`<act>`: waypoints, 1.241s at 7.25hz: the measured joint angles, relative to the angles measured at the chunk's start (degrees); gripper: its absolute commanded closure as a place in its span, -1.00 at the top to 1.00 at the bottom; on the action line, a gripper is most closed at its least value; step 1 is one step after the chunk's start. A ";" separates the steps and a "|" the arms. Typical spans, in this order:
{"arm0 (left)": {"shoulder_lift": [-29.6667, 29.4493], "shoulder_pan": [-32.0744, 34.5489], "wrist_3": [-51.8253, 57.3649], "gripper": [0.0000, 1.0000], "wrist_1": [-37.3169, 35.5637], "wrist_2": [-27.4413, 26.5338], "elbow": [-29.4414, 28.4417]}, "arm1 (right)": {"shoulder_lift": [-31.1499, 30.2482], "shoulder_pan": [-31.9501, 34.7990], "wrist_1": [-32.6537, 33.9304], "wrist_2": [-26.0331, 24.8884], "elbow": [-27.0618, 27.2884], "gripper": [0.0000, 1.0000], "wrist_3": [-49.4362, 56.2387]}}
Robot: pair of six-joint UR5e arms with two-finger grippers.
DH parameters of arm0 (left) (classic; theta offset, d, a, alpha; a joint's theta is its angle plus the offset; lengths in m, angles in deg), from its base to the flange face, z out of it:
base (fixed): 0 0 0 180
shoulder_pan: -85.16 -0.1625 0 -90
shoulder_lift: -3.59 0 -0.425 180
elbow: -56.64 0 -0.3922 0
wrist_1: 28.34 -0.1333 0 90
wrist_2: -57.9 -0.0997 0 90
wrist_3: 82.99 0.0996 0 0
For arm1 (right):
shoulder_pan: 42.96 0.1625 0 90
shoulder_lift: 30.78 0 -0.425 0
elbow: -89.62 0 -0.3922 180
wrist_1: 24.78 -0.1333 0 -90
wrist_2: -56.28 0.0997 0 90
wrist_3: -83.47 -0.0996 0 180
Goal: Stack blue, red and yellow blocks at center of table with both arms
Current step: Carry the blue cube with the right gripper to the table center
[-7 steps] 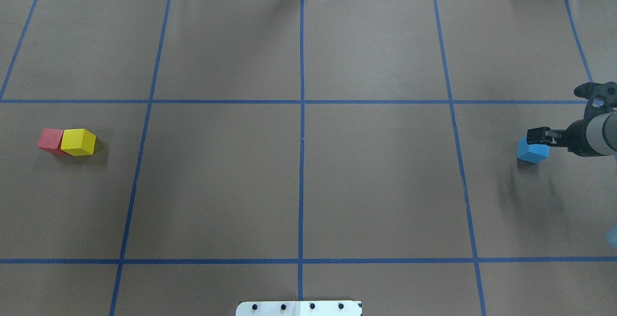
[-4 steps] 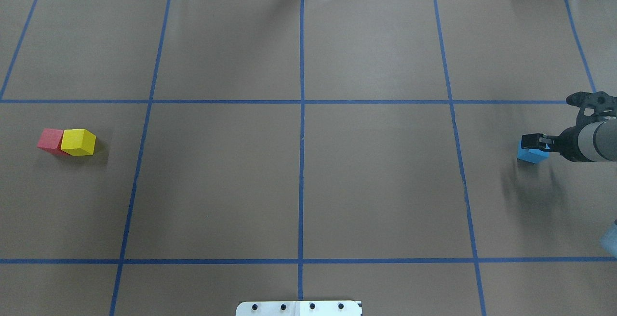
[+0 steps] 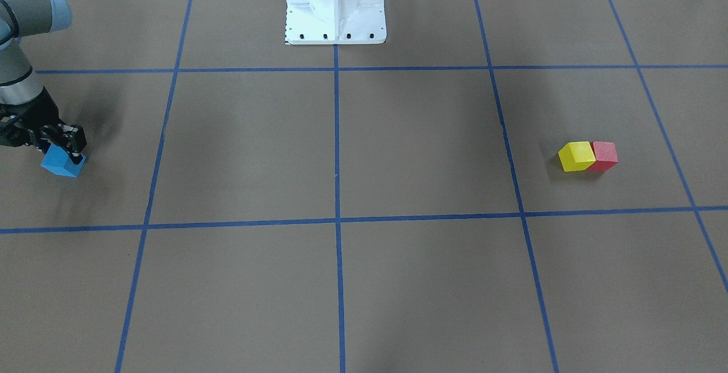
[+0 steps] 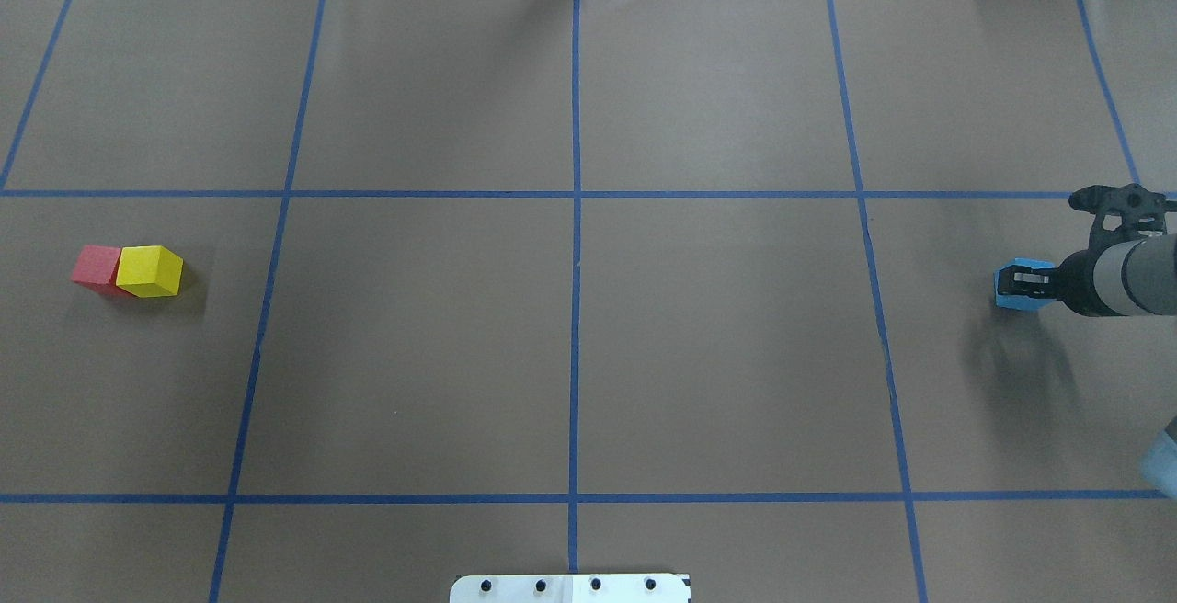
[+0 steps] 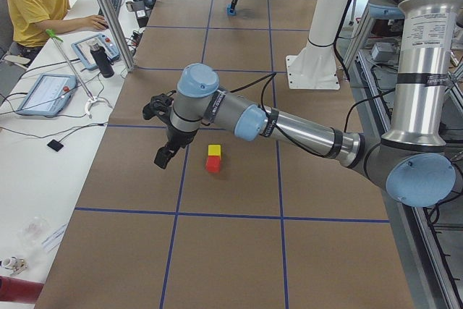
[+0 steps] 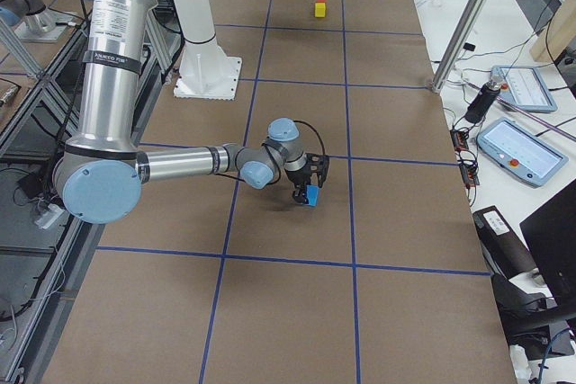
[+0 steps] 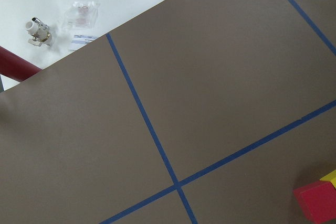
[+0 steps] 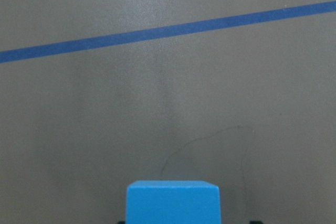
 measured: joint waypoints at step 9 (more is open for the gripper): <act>0.59 0.00 -0.08 0.99 0.24 0.00 -0.80 | 49.07 -10.33 27.65 -1.71 -14.42 -1.00 1.40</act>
